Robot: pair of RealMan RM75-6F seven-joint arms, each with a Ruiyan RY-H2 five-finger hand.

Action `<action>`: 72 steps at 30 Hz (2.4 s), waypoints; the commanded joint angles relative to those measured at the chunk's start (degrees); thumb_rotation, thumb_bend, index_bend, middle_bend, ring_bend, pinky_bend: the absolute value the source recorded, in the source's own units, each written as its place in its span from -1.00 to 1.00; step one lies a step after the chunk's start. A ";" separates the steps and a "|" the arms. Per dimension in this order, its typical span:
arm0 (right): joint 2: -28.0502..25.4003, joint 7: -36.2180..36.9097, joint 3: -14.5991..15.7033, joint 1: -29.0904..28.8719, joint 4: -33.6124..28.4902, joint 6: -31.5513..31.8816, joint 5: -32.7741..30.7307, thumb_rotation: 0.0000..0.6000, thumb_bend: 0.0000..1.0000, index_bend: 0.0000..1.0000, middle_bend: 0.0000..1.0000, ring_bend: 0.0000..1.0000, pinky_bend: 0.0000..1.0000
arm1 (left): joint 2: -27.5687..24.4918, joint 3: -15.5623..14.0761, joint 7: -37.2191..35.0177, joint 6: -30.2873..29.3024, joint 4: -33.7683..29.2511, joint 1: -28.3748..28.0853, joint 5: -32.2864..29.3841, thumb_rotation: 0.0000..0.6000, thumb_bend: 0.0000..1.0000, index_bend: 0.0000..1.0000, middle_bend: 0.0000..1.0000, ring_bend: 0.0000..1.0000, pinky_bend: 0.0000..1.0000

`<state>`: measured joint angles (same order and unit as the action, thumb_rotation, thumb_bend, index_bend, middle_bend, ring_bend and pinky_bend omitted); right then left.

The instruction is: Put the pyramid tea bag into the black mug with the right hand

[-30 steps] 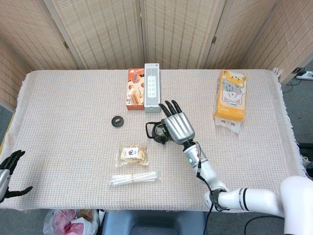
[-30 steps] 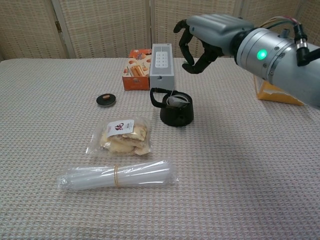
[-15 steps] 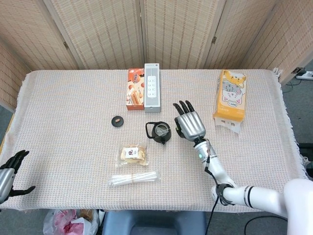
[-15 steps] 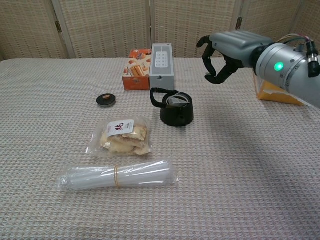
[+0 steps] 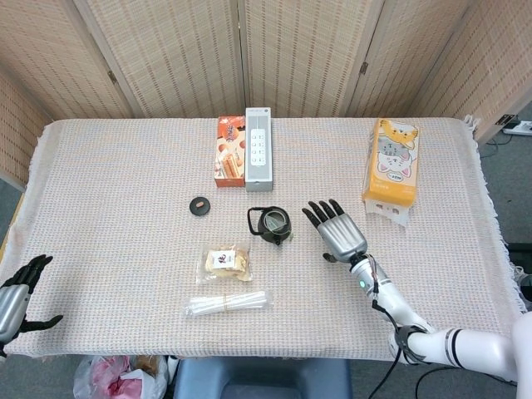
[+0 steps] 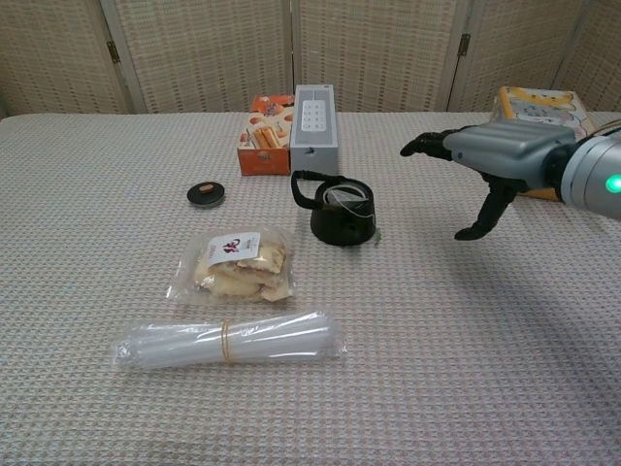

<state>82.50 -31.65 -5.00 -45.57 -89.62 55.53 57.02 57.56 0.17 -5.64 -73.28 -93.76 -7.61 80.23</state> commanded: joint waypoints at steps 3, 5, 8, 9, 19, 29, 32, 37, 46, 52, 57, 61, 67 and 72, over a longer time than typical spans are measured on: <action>-3.13 -0.33 0.36 0.63 -4.09 -0.02 -0.01 1.00 -0.81 -1.00 -1.00 -1.00 -1.00 | -0.10 0.02 -0.33 -0.28 0.05 0.12 0.11 1.00 -0.74 -1.00 -0.83 -0.72 -0.44; -4.92 0.30 0.11 0.98 -6.33 0.49 0.79 1.00 -0.80 -1.00 -1.00 -1.00 -1.00 | -0.16 -0.03 -0.38 -0.28 0.09 0.11 0.26 1.00 -0.74 -1.00 -0.83 -0.72 -0.44; -7.69 0.11 -0.32 1.01 -9.80 0.77 1.09 1.00 -0.75 -1.00 -1.00 -1.00 -1.00 | -0.20 -0.05 -0.33 -0.69 -0.05 0.24 0.51 1.00 -0.75 -1.00 -0.83 -0.72 -0.44; -8.56 0.10 -0.45 0.98 -10.98 0.64 0.89 1.00 -0.74 -1.00 -1.00 -1.00 -1.00 | -0.20 -0.06 -0.26 -0.86 -0.08 0.31 0.57 1.00 -0.74 -1.00 -0.83 -0.72 -0.44; -16.71 0.54 -1.63 -1.60 -20.47 -4.61 -6.66 1.00 -0.71 -1.00 -1.00 -1.00 -1.00 | -0.13 -0.41 0.38 -2.07 -0.52 0.80 1.62 1.00 -0.74 -1.00 -0.83 -0.72 -0.44; -18.87 -3.78 -0.83 -5.03 -24.84 -3.98 -12.17 1.00 -0.18 -1.00 -1.00 -0.36 -0.01 | -0.30 -0.68 -0.23 -3.05 -0.49 1.29 2.46 1.00 -0.74 -1.00 -0.83 -0.72 -0.44; -18.86 -3.55 -0.69 -7.07 -24.26 -7.01 -15.04 1.00 0.62 -1.00 -1.00 0.42 0.68 | -0.39 -0.60 -0.66 -3.05 -0.37 1.29 2.40 1.00 -0.74 -1.00 -0.83 -0.72 -0.44; -18.04 -1.88 -0.82 -11.33 -21.11 -13.12 -20.13 1.00 1.00 -1.00 -0.98 0.78 0.93 | -0.46 -0.51 -1.20 -3.06 -0.14 1.31 2.31 1.00 -0.74 -1.00 -0.83 -0.72 -0.44; -19.44 4.13 0.55 -18.13 -18.50 -24.37 -27.92 1.00 1.00 -1.00 -0.96 0.84 0.98 | -0.47 -0.40 -1.52 -2.87 0.06 1.23 2.18 1.00 -0.74 -1.00 -0.83 -0.72 -0.44; -19.73 7.65 2.44 -24.35 -15.72 -28.53 -33.96 1.00 1.00 -1.00 -0.91 0.85 0.99 | -0.28 -0.51 -0.89 -2.42 -0.09 1.02 2.19 1.00 -0.74 -1.00 -0.83 -0.72 -0.44; -17.12 9.64 4.69 -28.27 -12.49 -29.90 -36.35 1.00 1.00 -1.00 -0.90 0.85 0.99 | -0.36 -0.44 -1.18 -2.52 -0.06 1.08 2.10 1.00 -0.74 -1.00 -0.83 -0.72 -0.44; -14.57 11.51 6.50 -30.58 -9.40 -30.62 -37.47 1.00 1.00 -1.00 -0.89 0.85 0.99 | -0.61 -0.42 -2.02 -2.64 0.14 1.14 2.24 1.00 -0.74 -1.00 -0.83 -0.71 -0.44; -12.32 15.71 7.16 -31.59 -4.93 -33.13 -36.93 1.00 1.00 -1.00 -0.87 0.85 0.99 | -0.88 -0.47 -3.17 -2.67 0.48 1.19 2.48 1.00 -0.74 -1.00 -0.83 -0.72 -0.44; -11.13 19.12 7.14 -32.25 -2.30 -34.80 -35.82 1.00 1.00 -1.00 -0.85 0.85 0.99 | -0.96 -0.46 -3.70 -2.46 0.68 1.09 2.52 1.00 -0.74 -1.00 -0.83 -0.72 -0.44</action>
<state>70.87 -13.47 2.16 -77.53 -92.52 21.32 20.67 56.61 -0.28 -9.31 -75.76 -93.10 -6.50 82.75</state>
